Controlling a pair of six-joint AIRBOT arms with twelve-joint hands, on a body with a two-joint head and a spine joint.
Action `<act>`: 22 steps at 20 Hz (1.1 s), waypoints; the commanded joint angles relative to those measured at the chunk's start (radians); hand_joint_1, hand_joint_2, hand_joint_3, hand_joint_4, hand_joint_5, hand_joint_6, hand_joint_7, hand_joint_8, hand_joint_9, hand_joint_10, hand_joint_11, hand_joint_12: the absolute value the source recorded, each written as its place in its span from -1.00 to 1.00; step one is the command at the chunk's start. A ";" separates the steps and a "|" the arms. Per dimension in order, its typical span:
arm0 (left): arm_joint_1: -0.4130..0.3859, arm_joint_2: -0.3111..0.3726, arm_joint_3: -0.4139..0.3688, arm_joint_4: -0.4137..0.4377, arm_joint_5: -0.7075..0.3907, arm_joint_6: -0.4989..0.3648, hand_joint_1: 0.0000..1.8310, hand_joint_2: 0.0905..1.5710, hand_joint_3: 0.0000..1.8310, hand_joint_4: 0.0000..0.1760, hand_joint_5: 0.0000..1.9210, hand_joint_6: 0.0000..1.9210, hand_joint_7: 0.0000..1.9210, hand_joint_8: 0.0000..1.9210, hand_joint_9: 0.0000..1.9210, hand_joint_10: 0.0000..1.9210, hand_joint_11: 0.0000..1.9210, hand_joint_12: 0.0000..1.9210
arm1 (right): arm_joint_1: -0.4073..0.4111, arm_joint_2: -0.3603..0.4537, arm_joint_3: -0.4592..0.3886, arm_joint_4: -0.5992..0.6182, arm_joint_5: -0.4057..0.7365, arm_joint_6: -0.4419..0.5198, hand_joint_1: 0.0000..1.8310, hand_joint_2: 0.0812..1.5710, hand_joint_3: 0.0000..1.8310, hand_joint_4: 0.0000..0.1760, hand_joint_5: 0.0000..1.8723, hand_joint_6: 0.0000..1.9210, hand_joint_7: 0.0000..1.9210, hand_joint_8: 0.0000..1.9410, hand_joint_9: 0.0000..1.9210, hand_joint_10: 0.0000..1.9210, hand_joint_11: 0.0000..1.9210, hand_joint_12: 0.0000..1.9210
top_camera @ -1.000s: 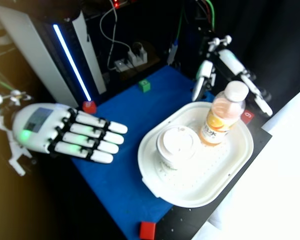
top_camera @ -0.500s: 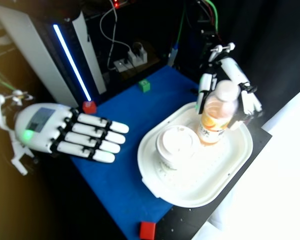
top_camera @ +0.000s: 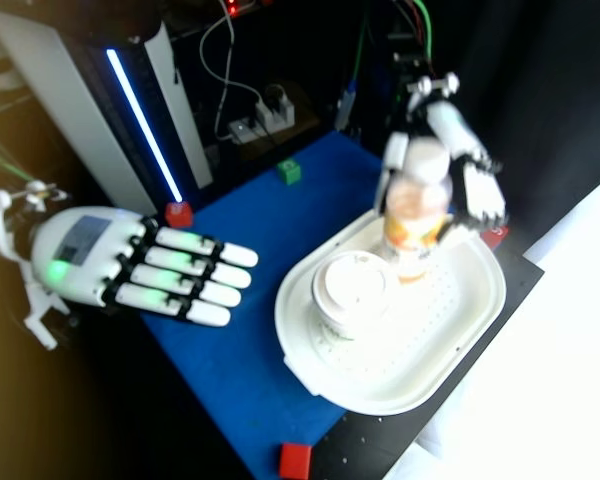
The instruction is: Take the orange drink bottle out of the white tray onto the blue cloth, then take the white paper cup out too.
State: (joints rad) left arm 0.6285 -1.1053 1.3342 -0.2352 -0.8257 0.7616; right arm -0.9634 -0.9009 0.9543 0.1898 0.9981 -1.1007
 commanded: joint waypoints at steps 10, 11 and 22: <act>0.254 0.169 -0.301 0.096 -0.549 -0.018 -0.02 0.47 -1.00 -1.00 -0.41 -0.59 -0.35 -0.29 -0.53 0.21 -0.65 0.81 | -0.006 0.002 -0.009 0.016 0.125 0.003 -0.25 0.79 -1.00 -1.00 -1.00 -1.00 -1.00 -1.00 -1.00 -1.00 -1.00 -0.33; 0.280 0.182 -0.330 0.100 -0.562 -0.018 -0.01 0.49 -1.00 -1.00 -0.37 -0.73 -0.34 -0.38 -0.49 0.14 -0.55 0.72 | -0.006 0.002 -0.009 0.018 0.125 0.003 -0.20 0.77 -1.00 -1.00 -1.00 -1.00 -1.00 -1.00 -1.00 -1.00 -1.00 -0.38; 0.406 0.095 -0.300 0.021 -0.451 -0.110 -0.45 0.45 -1.00 -0.11 -0.99 -1.00 -0.96 -0.98 -0.96 -0.81 -1.00 0.00 | -0.005 0.003 -0.005 0.027 0.125 0.003 -0.26 0.76 -1.00 -1.00 -1.00 -1.00 -1.00 -1.00 -1.00 -1.00 -1.00 -0.51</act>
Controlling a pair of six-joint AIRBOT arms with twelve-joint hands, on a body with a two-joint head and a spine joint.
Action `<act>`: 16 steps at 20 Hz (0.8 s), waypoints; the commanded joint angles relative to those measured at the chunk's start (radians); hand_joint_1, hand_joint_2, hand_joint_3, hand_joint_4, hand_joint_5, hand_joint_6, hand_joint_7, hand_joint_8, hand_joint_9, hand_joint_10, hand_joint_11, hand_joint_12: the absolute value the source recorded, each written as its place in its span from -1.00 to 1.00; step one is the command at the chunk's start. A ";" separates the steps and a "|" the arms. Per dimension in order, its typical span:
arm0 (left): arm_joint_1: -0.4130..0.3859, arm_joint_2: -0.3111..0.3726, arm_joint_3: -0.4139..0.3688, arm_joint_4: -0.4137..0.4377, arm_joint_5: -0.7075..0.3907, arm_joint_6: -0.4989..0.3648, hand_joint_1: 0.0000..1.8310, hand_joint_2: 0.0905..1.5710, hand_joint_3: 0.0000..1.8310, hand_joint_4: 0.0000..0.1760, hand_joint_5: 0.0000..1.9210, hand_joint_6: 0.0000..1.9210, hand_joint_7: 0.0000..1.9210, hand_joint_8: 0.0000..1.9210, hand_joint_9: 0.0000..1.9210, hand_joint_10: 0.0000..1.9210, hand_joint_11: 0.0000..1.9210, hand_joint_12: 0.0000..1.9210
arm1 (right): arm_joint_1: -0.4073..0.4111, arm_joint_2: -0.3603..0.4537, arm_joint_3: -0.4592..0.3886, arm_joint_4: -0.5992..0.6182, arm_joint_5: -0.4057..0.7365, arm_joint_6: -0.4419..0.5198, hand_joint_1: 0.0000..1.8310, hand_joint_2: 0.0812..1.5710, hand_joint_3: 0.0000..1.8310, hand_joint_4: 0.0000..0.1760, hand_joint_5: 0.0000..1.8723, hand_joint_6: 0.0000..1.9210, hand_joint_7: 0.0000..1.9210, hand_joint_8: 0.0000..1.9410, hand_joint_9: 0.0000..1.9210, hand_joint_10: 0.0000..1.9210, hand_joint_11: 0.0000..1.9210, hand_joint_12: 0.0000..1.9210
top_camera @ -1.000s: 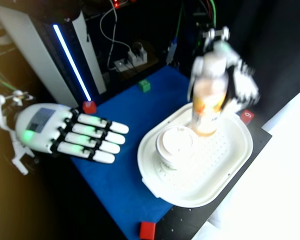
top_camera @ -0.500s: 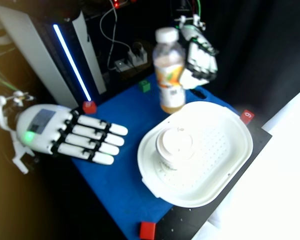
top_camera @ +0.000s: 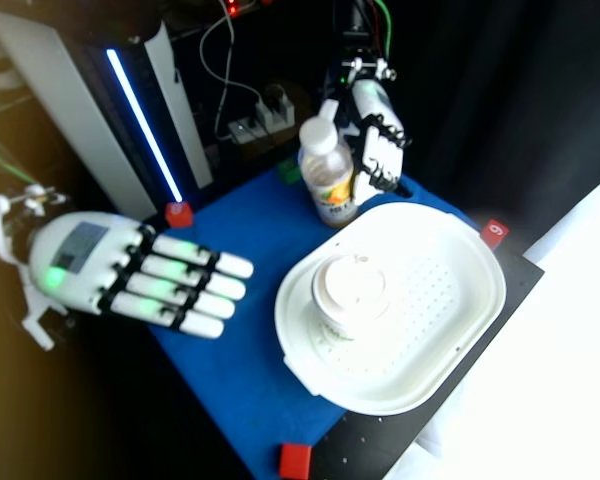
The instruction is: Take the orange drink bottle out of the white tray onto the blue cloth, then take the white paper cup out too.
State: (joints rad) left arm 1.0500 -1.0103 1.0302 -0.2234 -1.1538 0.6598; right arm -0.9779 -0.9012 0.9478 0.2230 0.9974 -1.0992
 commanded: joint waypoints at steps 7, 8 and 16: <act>0.124 0.076 -0.076 -0.087 -0.291 0.033 -0.54 0.35 -1.00 0.29 -1.00 -1.00 -1.00 -1.00 -1.00 -1.00 -1.00 -1.00 | 0.009 0.004 0.001 -0.007 0.126 0.002 -0.42 0.80 -1.00 -1.00 -1.00 -1.00 -1.00 -1.00 -1.00 -1.00 -1.00 -0.25; 0.143 0.084 -0.084 -0.102 -0.319 0.034 -0.53 0.34 -1.00 0.22 -1.00 -1.00 -1.00 -1.00 -1.00 -1.00 -1.00 -1.00 | 0.009 0.004 0.001 -0.007 0.126 0.004 -0.42 0.80 -1.00 -1.00 -1.00 -1.00 -1.00 -1.00 -1.00 -1.00 -1.00 -0.24; 0.262 0.175 -0.149 -0.219 -0.510 0.104 -0.51 0.50 -0.97 -0.49 -1.00 -1.00 -1.00 -1.00 -1.00 -1.00 -1.00 -0.76 | 0.107 0.002 0.031 -0.078 0.130 0.026 -0.77 0.69 -1.00 -1.00 -1.00 -1.00 -1.00 -1.00 -1.00 -1.00 -1.00 -0.97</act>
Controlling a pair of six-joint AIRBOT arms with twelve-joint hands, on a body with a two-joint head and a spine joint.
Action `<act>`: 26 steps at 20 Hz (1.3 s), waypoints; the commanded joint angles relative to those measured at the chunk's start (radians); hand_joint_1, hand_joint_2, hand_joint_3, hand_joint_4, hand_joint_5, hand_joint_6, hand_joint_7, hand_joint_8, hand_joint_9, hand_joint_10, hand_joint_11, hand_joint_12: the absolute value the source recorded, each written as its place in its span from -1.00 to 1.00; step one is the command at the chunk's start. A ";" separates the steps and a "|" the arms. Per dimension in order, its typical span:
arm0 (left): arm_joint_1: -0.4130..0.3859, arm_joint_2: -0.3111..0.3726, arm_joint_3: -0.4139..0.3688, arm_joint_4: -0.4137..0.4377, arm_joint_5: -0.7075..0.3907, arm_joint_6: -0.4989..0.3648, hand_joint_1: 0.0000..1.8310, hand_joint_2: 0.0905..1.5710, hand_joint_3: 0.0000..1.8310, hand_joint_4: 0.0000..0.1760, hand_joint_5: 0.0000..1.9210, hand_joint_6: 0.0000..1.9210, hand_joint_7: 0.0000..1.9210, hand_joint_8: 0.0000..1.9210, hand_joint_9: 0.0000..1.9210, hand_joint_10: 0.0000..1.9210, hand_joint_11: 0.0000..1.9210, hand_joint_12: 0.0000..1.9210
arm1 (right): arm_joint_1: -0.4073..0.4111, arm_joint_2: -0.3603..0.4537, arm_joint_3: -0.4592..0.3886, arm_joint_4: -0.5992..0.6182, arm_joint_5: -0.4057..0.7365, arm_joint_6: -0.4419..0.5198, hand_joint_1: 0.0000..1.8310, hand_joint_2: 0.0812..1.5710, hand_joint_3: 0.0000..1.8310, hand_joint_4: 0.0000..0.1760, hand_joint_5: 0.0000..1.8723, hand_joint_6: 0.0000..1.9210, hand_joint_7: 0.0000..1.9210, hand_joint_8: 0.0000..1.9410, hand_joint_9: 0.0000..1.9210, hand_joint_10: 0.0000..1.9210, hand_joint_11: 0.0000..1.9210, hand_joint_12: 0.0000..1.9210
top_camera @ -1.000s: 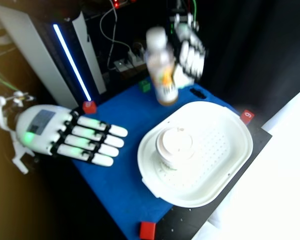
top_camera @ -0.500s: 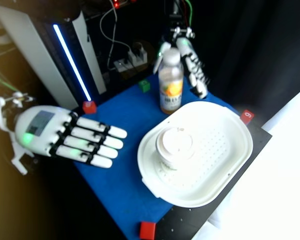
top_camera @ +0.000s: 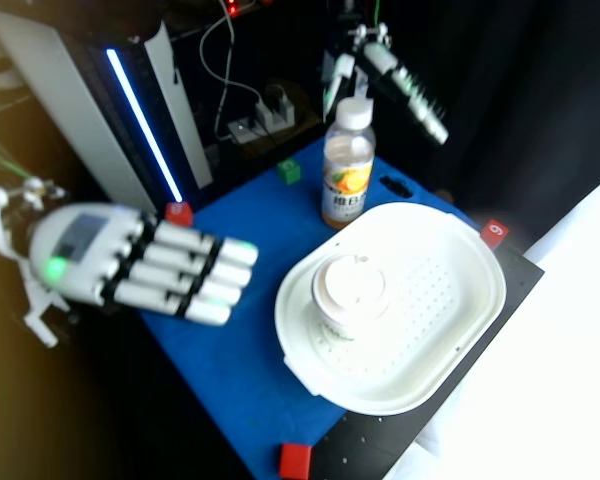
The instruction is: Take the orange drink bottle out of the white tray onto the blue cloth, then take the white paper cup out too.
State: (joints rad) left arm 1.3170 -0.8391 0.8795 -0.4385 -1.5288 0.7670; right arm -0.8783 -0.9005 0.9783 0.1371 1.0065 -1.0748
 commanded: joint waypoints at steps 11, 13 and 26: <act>-0.059 -0.032 0.059 -0.082 -0.146 0.011 -0.22 0.68 -1.00 0.17 -0.90 -1.00 -1.00 -1.00 -0.98 -0.99 -1.00 -0.63 | 0.355 -0.288 0.299 -0.109 -0.244 0.002 -0.43 0.49 -1.00 -0.40 -1.00 -1.00 -1.00 -1.00 -1.00 -1.00 -1.00 -1.00; -0.059 -0.032 0.062 -0.082 -0.143 0.011 -0.24 0.67 -1.00 0.25 -0.90 -1.00 -1.00 -1.00 -0.96 -0.99 -1.00 -0.58 | 0.387 -0.337 0.353 -0.117 -0.300 0.002 -0.38 0.41 -1.00 -0.43 -1.00 -1.00 -1.00 -1.00 -1.00 -1.00 -1.00 -1.00; -0.062 -0.033 0.072 -0.088 -0.152 -0.009 -0.29 0.64 -1.00 0.24 -0.88 -1.00 -0.96 -1.00 -0.91 -0.98 -1.00 -0.35 | 0.410 -0.445 0.516 -0.054 -0.457 0.002 -0.09 0.33 -0.98 -1.00 -0.81 -0.95 -0.94 -0.99 -0.87 -0.97 -1.00 0.03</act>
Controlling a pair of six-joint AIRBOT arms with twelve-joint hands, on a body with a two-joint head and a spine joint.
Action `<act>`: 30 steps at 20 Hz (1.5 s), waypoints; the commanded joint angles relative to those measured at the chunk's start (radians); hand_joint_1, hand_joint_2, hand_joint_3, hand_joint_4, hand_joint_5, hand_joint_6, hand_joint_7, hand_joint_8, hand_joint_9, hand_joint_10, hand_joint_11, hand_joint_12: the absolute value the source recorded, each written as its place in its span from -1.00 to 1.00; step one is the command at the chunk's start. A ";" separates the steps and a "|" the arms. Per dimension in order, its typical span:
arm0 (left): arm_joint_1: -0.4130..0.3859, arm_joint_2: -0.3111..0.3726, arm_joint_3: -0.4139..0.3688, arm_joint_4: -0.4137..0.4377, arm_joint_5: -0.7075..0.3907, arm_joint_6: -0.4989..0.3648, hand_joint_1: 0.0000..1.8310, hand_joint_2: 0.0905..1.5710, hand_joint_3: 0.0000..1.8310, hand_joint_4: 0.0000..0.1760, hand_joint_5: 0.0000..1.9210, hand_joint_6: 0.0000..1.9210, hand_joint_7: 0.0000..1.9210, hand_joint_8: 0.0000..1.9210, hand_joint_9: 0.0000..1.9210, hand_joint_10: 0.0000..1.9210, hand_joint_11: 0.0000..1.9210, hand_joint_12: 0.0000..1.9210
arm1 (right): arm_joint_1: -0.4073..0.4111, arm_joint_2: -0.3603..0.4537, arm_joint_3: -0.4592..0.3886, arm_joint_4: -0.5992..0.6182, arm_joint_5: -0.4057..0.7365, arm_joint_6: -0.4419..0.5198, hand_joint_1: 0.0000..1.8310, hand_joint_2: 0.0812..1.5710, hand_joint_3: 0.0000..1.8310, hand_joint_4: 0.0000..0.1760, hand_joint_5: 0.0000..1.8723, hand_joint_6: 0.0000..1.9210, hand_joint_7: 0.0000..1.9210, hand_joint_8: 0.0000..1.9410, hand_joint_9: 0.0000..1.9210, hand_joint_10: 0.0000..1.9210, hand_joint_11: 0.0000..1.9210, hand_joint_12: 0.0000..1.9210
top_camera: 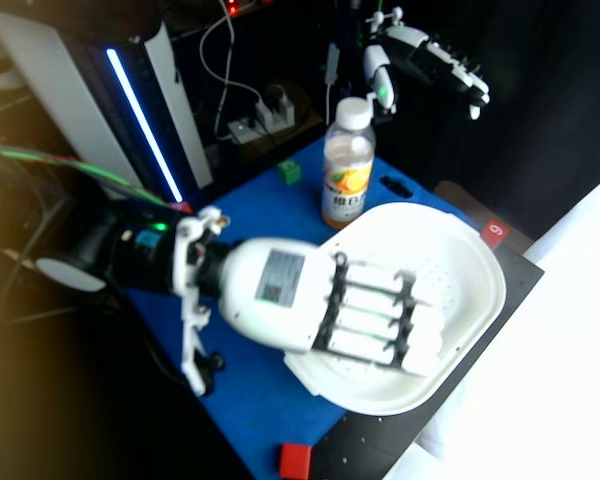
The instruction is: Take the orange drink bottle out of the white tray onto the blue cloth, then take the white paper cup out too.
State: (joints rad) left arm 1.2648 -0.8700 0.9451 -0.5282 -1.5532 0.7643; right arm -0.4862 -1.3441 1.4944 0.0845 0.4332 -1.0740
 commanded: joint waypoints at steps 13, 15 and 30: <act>-0.007 -0.007 0.007 -0.019 -0.139 -0.011 -0.30 0.57 -1.00 0.69 -0.88 -1.00 -0.97 -1.00 -0.90 -1.00 -1.00 -0.36 | 0.019 0.136 -0.134 -0.102 0.324 0.180 0.17 0.41 -1.00 -1.00 -0.99 0.43 -0.86 0.44 -0.68 0.84 -0.52 1.00; -0.005 -0.006 0.007 -0.022 -0.140 -0.011 -0.28 0.56 -1.00 0.58 -0.89 -1.00 -0.95 -1.00 -0.90 -1.00 -1.00 -0.42 | 0.019 0.186 -0.194 -0.121 0.393 0.180 0.11 0.46 -0.98 -1.00 -1.00 0.28 -0.98 0.39 -0.73 0.87 -0.50 1.00; 0.032 -0.016 0.008 -0.074 -0.161 -0.031 -0.22 0.59 -1.00 0.10 -0.87 -1.00 -0.90 -1.00 -0.88 -1.00 -1.00 -0.25 | -0.381 0.330 -0.393 -0.153 0.639 0.413 -0.10 0.57 -0.98 -1.00 -1.00 0.12 -0.99 0.47 -0.87 0.79 -0.96 1.00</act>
State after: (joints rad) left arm 1.3018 -0.8848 0.9463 -0.6117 -1.5852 0.7395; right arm -0.8772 -1.0126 1.0996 -0.0872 0.9878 -0.6632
